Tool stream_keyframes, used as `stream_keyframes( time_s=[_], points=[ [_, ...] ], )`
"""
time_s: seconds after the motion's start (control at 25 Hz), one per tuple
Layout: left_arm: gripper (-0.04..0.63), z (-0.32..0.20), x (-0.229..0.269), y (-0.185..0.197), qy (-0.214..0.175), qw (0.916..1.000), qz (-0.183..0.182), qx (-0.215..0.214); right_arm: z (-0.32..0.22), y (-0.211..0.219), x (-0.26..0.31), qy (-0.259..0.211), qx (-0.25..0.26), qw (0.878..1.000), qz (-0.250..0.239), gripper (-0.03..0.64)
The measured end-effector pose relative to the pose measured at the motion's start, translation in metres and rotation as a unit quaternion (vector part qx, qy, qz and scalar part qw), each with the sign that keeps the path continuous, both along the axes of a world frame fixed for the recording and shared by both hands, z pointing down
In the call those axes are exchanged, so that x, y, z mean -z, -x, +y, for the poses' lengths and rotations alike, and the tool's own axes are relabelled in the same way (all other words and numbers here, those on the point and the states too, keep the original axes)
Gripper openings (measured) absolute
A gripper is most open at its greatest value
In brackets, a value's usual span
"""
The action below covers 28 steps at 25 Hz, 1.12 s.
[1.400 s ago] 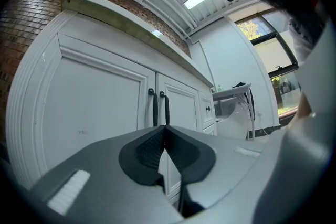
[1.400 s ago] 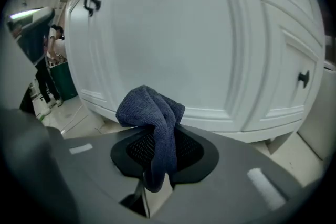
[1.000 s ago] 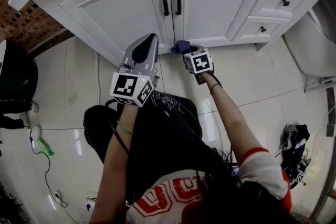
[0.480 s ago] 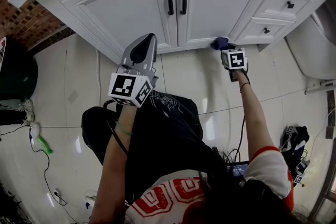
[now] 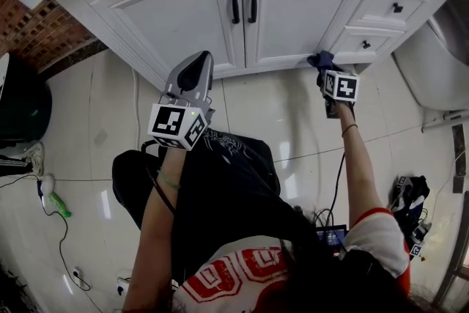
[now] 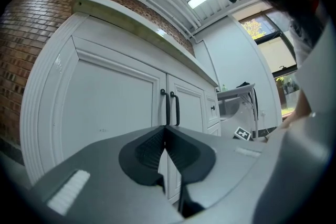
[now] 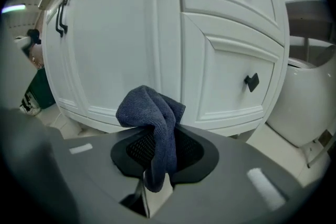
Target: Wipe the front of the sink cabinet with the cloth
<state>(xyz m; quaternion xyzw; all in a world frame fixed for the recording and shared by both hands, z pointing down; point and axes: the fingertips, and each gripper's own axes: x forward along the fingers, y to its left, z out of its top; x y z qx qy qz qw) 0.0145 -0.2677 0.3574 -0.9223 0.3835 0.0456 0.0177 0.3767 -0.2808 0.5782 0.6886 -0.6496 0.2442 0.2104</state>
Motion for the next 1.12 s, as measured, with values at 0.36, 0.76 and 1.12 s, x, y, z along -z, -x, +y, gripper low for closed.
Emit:
stream_keyframes(
  time_s=[0.36, 0.76, 1.12],
  points=[
    [0.0, 0.0, 0.005, 0.027, -0.018, 0.9991, 0.022, 0.032, -0.015, 0.138, 0.106, -0.107, 0.091, 0.989, -0.041, 0.078],
    [0.0, 0.002, -0.009, 0.049, -0.031, 0.9986, 0.0, 0.044, -0.019, 0.207, 0.289, -0.25, 0.097, 0.959, -0.09, 0.078],
    [0.0, 0.017, -0.038, 0.039, -0.057, 0.9942, -0.091, -0.009, -0.04, 0.226, 0.337, -0.259, 0.081, 0.955, -0.117, 0.078]
  ],
)
